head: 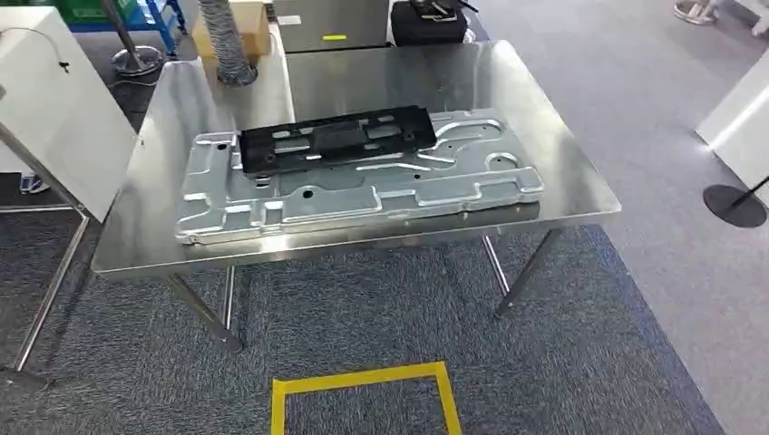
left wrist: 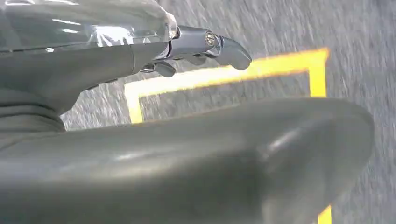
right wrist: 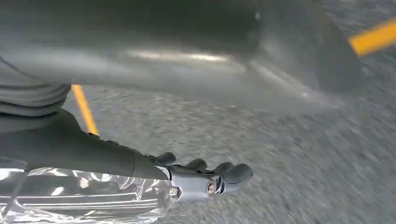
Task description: Take the parts from the cabinet and place them on the table.
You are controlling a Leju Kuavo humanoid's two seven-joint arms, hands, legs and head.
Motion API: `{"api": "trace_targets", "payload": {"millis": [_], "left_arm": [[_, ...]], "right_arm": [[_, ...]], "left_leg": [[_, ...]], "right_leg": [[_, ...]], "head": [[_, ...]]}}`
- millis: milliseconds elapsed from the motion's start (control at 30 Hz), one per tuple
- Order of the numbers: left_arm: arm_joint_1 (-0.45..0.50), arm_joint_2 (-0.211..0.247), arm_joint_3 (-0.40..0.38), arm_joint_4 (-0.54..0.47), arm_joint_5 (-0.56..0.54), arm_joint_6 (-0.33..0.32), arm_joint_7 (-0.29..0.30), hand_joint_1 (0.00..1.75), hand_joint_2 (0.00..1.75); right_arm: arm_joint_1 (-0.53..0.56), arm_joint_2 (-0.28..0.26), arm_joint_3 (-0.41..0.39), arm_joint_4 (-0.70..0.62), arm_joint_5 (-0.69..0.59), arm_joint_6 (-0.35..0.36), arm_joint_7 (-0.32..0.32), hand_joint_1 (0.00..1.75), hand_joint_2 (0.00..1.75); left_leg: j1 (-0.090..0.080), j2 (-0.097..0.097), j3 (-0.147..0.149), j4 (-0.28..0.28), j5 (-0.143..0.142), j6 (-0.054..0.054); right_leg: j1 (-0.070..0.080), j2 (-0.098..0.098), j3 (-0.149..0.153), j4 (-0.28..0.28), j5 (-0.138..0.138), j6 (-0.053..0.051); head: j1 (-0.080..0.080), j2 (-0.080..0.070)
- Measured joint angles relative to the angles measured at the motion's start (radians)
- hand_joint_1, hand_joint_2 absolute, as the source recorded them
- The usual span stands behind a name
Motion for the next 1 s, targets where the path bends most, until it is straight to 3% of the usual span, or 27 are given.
{"api": "trace_targets", "payload": {"millis": [33, 67, 100, 133, 200, 233, 267, 300, 367, 400, 433, 467, 533, 567, 600, 633, 667, 700, 733, 767, 800, 900, 933, 967, 1000], "left_arm": [[0.0, 0.0, -0.002, 0.0, -0.002, -0.001, 0.0, 0.0, 0.0], [0.001, 0.0, -0.005, 0.0, -0.002, -0.002, 0.0, 0.0, 0.0], [0.002, 0.0, -0.006, 0.0, -0.004, -0.003, 0.0, 0.0, 0.0], [0.002, 0.0, -0.007, 0.0, -0.007, -0.004, 0.0, 0.0, 0.0], [0.004, -0.001, -0.01, 0.0, -0.008, -0.008, 0.0, 0.0, 0.0], [0.004, -0.001, -0.012, 0.0, -0.008, -0.008, 0.0, 0.0, 0.0], [0.004, -0.002, -0.014, 0.0, -0.01, -0.009, 0.0, 0.0, 0.0], [0.004, -0.003, -0.014, 0.0, -0.01, -0.009, 0.0, 0.0, 0.0], [0.004, -0.003, -0.014, 0.0, -0.011, -0.009, 0.001, 0.0, 0.0], [0.007, -0.003, -0.014, 0.0, -0.011, -0.009, 0.001, 0.0, 0.0], [0.006, -0.003, -0.014, 0.0, -0.011, -0.009, 0.002, 0.0, 0.0], [0.006, -0.003, -0.014, 0.0, -0.014, -0.009, 0.002, 0.0, 0.0], [0.008, -0.003, -0.015, 0.0, -0.018, -0.009, 0.004, 0.0, 0.0], [0.007, -0.003, -0.015, 0.0, -0.018, -0.009, 0.004, 0.0, 0.0], [0.007, -0.004, -0.015, 0.0, -0.019, -0.009, 0.004, 0.0, 0.0], [0.007, -0.004, -0.015, 0.0, -0.02, -0.009, 0.005, 0.0, 0.0], [0.007, -0.004, -0.016, 0.0, -0.02, -0.009, 0.005, 0.0, 0.0], [0.006, -0.003, -0.016, 0.0, -0.02, -0.009, 0.005, 0.0, 0.0], [0.004, -0.003, -0.016, 0.0, -0.021, -0.009, 0.005, 0.0, 0.0], [0.0, -0.003, -0.018, 0.0, -0.021, -0.009, 0.005, 0.0, 0.0], [-0.003, -0.003, -0.02, 0.0, -0.023, -0.009, 0.005, 0.0, 0.0], [-0.001, -0.003, -0.022, 0.0, -0.028, -0.009, 0.005, 0.0, 0.0], [0.001, -0.003, -0.023, 0.0, -0.029, -0.009, 0.006, 0.0, 0.0], [-0.001, -0.003, -0.024, 0.0, -0.029, -0.009, 0.006, 0.0, 0.0], [-0.003, -0.003, -0.025, 0.0, -0.03, -0.009, 0.006, 0.0, 0.0]], "right_arm": [[0.0, -0.003, 0.004, 0.005, 0.003, 0.008, 0.01, 0.0, 0.0], [-0.002, -0.006, 0.01, 0.01, 0.003, 0.024, 0.02, 0.0, 0.0], [-0.003, -0.008, 0.013, 0.012, 0.005, 0.035, 0.025, 0.0, 0.0], [-0.004, -0.008, 0.014, 0.014, 0.006, 0.049, 0.032, 0.0, 0.0], [-0.007, -0.009, 0.018, 0.017, 0.006, 0.063, 0.038, 0.0, 0.0], [-0.011, -0.01, 0.018, 0.017, 0.006, 0.069, 0.042, 0.0, 0.0], [-0.014, -0.012, 0.02, 0.018, 0.007, 0.071, 0.043, 0.0, 0.0], [-0.016, -0.013, 0.021, 0.018, 0.01, 0.074, 0.044, 0.0, 0.0], [-0.017, -0.014, 0.022, 0.019, 0.014, 0.084, 0.045, 0.0, 0.0], [-0.016, -0.014, 0.022, 0.02, 0.016, 0.085, 0.045, 0.0, 0.0], [-0.019, -0.014, 0.023, 0.025, 0.017, 0.085, 0.047, 0.0, 0.0], [-0.021, -0.014, 0.024, 0.025, 0.019, 0.085, 0.049, 0.0, 0.0], [-0.017, -0.015, 0.029, 0.026, 0.021, 0.087, 0.051, 0.0, 0.0], [-0.016, -0.015, 0.03, 0.027, 0.022, 0.087, 0.054, 0.0, 0.0], [-0.016, -0.015, 0.032, 0.029, 0.024, 0.089, 0.056, 0.0, 0.0], [-0.016, -0.015, 0.034, 0.029, 0.027, 0.092, 0.061, 0.0, 0.0], [-0.017, -0.015, 0.037, 0.031, 0.03, 0.097, 0.066, 0.0, 0.0], [-0.017, -0.015, 0.037, 0.032, 0.031, 0.101, 0.066, 0.0, 0.0], [-0.018, -0.015, 0.037, 0.033, 0.031, 0.101, 0.068, 0.0, 0.0], [-0.02, -0.015, 0.038, 0.033, 0.032, 0.101, 0.069, 0.0, 0.0], [-0.018, -0.014, 0.038, 0.034, 0.033, 0.101, 0.073, 0.0, 0.0], [-0.018, -0.014, 0.038, 0.035, 0.033, 0.103, 0.075, 0.0, 0.0], [-0.017, -0.015, 0.038, 0.036, 0.034, 0.102, 0.075, 0.0, 0.0], [-0.017, -0.014, 0.039, 0.036, 0.034, 0.102, 0.075, 0.0, 0.0], [-0.016, -0.014, 0.039, 0.037, 0.035, 0.103, 0.075, 0.0, 0.0]], "left_leg": [[-0.001, -0.01, -0.016, 0.001, 0.013, 0.0], [-0.001, -0.017, -0.037, 0.003, 0.028, -0.001], [-0.002, -0.026, -0.055, 0.006, 0.04, -0.003], [-0.002, -0.026, -0.074, 0.011, 0.051, -0.004], [-0.002, -0.033, -0.105, 0.021, 0.071, -0.007], [-0.002, -0.038, -0.117, 0.026, 0.079, -0.011], [-0.006, -0.04, -0.127, 0.032, 0.085, -0.017], [-0.006, -0.039, -0.131, 0.033, 0.093, -0.024], [0.0, -0.039, -0.135, 0.029, 0.111, -0.036], [-0.004, -0.041, -0.14, 0.027, 0.122, -0.043], [0.001, -0.039, -0.149, 0.039, 0.102, -0.045], [0.0, -0.036, -0.168, 0.075, 0.042, -0.048], [0.007, -0.031, -0.202, 0.216, -0.086, -0.057], [0.007, -0.029, -0.214, 0.285, -0.118, -0.061], [0.008, -0.028, -0.215, 0.332, -0.119, -0.064], [0.01, -0.028, -0.199, 0.343, -0.088, -0.066], [0.011, -0.028, -0.164, 0.314, -0.043, -0.067], [0.011, -0.027, -0.11, 0.251, -0.004, -0.066], [0.011, -0.025, -0.041, 0.164, 0.002, -0.063], [0.011, -0.022, 0.027, 0.069, -0.045, -0.057], [0.005, -0.023, 0.062, -0.002, -0.071, -0.047], [0.0, -0.022, 0.039, 0.009, -0.054, -0.021], [0.007, -0.017, 0.029, 0.006, -0.037, -0.011], [0.006, -0.014, 0.014, 0.006, -0.025, -0.003], [0.006, -0.015, -0.002, 0.006, -0.012, 0.002]], "right_leg": [[0.0, 0.001, -0.015, 0.076, -0.051, 0.003], [0.0, 0.001, -0.026, 0.155, -0.079, 0.006], [0.0, 0.002, -0.021, 0.187, -0.068, 0.005], [0.0, 0.002, 0.005, 0.178, -0.034, 0.004], [0.0, 0.006, 0.107, 0.05, 0.03, -0.004], [0.001, 0.012, 0.18, -0.052, 0.032, -0.009], [0.006, 0.021, 0.242, -0.146, 0.0, -0.017], [0.007, 0.022, 0.257, -0.186, -0.014, -0.021], [0.015, 0.021, 0.243, -0.178, -0.002, -0.031], [0.01, 0.019, 0.236, -0.184, 0.011, -0.039], [0.004, 0.009, 0.224, -0.188, 0.027, -0.046], [0.005, 0.008, 0.207, -0.188, 0.038, -0.056], [0.007, 0.001, 0.176, -0.187, 0.062, -0.059], [0.008, -0.003, 0.161, -0.185, 0.074, -0.059], [0.008, -0.005, 0.143, -0.182, 0.086, -0.058], [0.008, -0.007, 0.122, -0.176, 0.097, -0.056], [0.008, -0.008, 0.102, -0.168, 0.107, -0.053], [0.007, -0.008, 0.081, -0.158, 0.114, -0.049], [0.006, -0.008, 0.064, -0.146, 0.122, -0.044], [0.008, -0.008, 0.054, -0.135, 0.127, -0.039], [0.01, -0.009, 0.049, -0.127, 0.132, -0.032], [0.008, -0.011, 0.047, -0.134, 0.163, -0.013], [0.002, -0.006, 0.041, -0.128, 0.155, -0.006], [0.001, 0.0, 0.027, -0.104, 0.103, 0.001], [-0.002, 0.002, 0.012, -0.047, 0.03, 0.006]], "head": [[0.001, 0.0], [0.001, 0.0], [0.001, 0.0], [0.001, 0.0], [0.001, 0.0], [0.001, 0.0], [0.001, 0.0], [-0.002, 0.0], [-0.001, 0.0], [-0.001, 0.0], [0.003, 0.0], [-0.001, 0.0], [-0.01, 0.0], [-0.011, 0.0], [-0.011, 0.0], [-0.011, 0.0], [-0.011, 0.0], [-0.011, 0.0], [-0.012, 0.0], [-0.012, 0.0], [-0.01, 0.0], [-0.014, 0.0], [-0.02, 0.0], [-0.018, 0.0], [-0.01, 0.0]]}}
